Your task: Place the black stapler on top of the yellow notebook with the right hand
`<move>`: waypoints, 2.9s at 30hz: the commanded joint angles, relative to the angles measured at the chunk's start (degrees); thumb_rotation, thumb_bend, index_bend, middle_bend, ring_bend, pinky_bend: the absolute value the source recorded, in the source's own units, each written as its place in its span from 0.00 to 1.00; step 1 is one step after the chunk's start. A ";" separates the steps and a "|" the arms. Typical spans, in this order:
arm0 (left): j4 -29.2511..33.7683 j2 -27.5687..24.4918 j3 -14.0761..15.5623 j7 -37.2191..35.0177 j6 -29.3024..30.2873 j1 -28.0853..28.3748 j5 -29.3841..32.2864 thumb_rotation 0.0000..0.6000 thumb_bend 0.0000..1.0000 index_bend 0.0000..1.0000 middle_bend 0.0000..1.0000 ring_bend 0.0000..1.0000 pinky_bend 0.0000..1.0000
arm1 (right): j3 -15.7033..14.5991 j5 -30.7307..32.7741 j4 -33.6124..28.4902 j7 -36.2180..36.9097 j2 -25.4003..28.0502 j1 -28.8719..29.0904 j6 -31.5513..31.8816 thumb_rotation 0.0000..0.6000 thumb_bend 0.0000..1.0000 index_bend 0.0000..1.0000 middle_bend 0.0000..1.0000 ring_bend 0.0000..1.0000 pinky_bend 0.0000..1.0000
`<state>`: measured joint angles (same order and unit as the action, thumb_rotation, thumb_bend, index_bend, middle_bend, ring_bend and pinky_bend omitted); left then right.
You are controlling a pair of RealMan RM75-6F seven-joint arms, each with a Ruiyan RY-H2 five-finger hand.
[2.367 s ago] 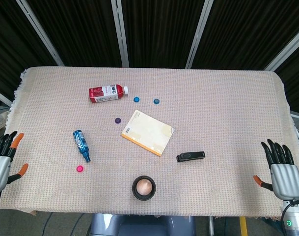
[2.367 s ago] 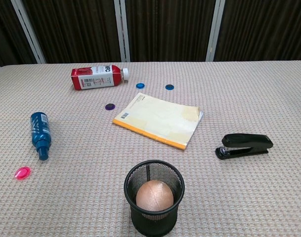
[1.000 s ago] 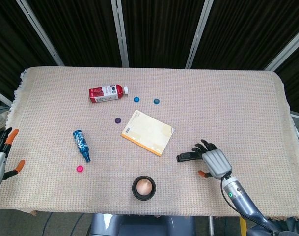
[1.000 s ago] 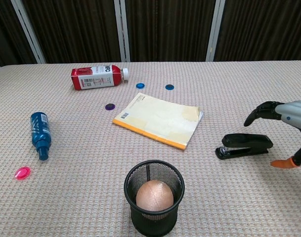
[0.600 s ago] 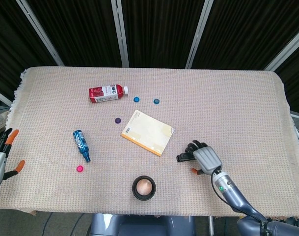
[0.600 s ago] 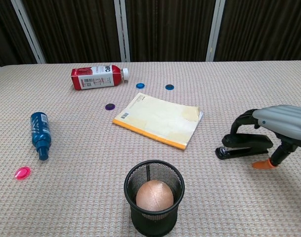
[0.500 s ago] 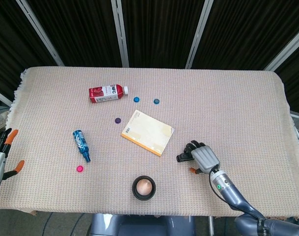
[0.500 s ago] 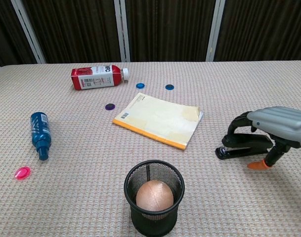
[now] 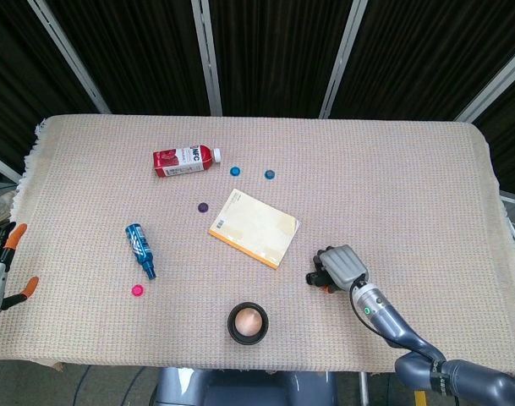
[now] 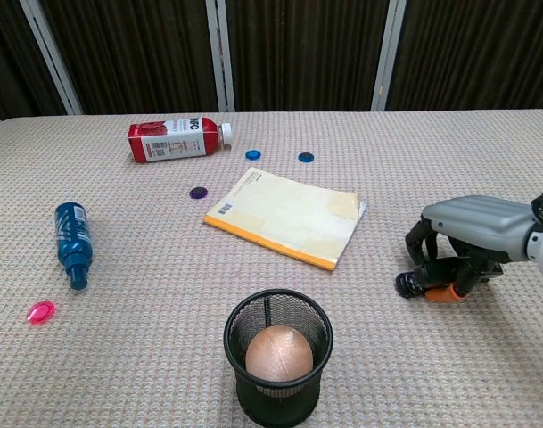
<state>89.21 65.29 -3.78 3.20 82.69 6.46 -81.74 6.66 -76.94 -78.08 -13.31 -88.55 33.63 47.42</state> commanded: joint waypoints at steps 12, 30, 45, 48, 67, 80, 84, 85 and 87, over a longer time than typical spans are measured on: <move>0.53 0.00 0.17 0.86 -0.18 -0.05 0.22 1.00 0.30 0.03 0.00 0.00 0.17 | -0.50 1.80 -2.28 -5.04 0.90 1.31 1.06 1.00 0.26 0.67 0.52 0.47 0.66; 0.19 -0.45 0.29 -0.87 -0.67 0.06 0.04 1.00 0.30 0.03 0.00 0.00 0.17 | 1.38 13.45 -16.34 -27.07 0.53 5.49 4.48 1.00 0.26 0.66 0.52 0.48 0.66; -2.34 -0.57 -1.07 -4.21 -5.95 2.13 3.73 1.00 0.30 0.04 0.00 0.00 0.17 | 7.47 24.63 -10.19 -29.84 -4.83 17.36 -2.28 1.00 0.26 0.67 0.52 0.47 0.66; -2.44 -0.84 -1.25 -5.30 -6.92 2.63 3.92 1.00 0.30 0.04 0.00 0.00 0.17 | 8.05 26.07 -7.79 -29.26 -6.27 19.67 -3.77 1.00 0.26 0.67 0.52 0.47 0.66; -5.28 -1.44 -2.14 -10.49 -10.22 3.51 6.73 1.00 0.30 0.05 0.00 0.00 0.17 | 10.26 33.64 10.37 -25.68 -13.00 33.00 -12.63 1.00 0.26 0.67 0.52 0.47 0.66; -6.80 -1.13 -3.04 -10.83 -14.42 5.08 10.17 1.00 0.30 0.05 0.00 0.00 0.17 | 9.16 33.87 18.75 -21.76 -14.37 38.12 -16.89 1.00 0.26 0.66 0.52 0.47 0.66; -6.85 -1.05 -3.16 -10.58 -14.69 5.26 10.54 1.00 0.30 0.05 0.00 0.00 0.17 | 8.40 33.27 20.38 -20.60 -14.96 38.66 -17.23 1.00 0.25 0.57 0.45 0.46 0.66; -6.79 -1.06 -3.13 -10.54 -14.63 5.25 10.48 1.00 0.30 0.06 0.00 0.00 0.17 | 8.15 33.13 20.62 -20.29 -14.97 38.76 -17.36 1.00 0.25 0.53 0.44 0.45 0.65; -6.70 -1.06 -3.04 -10.40 -14.55 5.19 10.44 1.00 0.30 0.06 0.00 0.00 0.17 | 7.80 32.77 20.93 -19.88 -14.93 38.86 -17.53 1.00 0.24 0.44 0.41 0.44 0.65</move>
<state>82.49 64.24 -6.85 -7.26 68.12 11.67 -71.29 14.61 -44.02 -57.31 -33.36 -103.47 72.42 30.00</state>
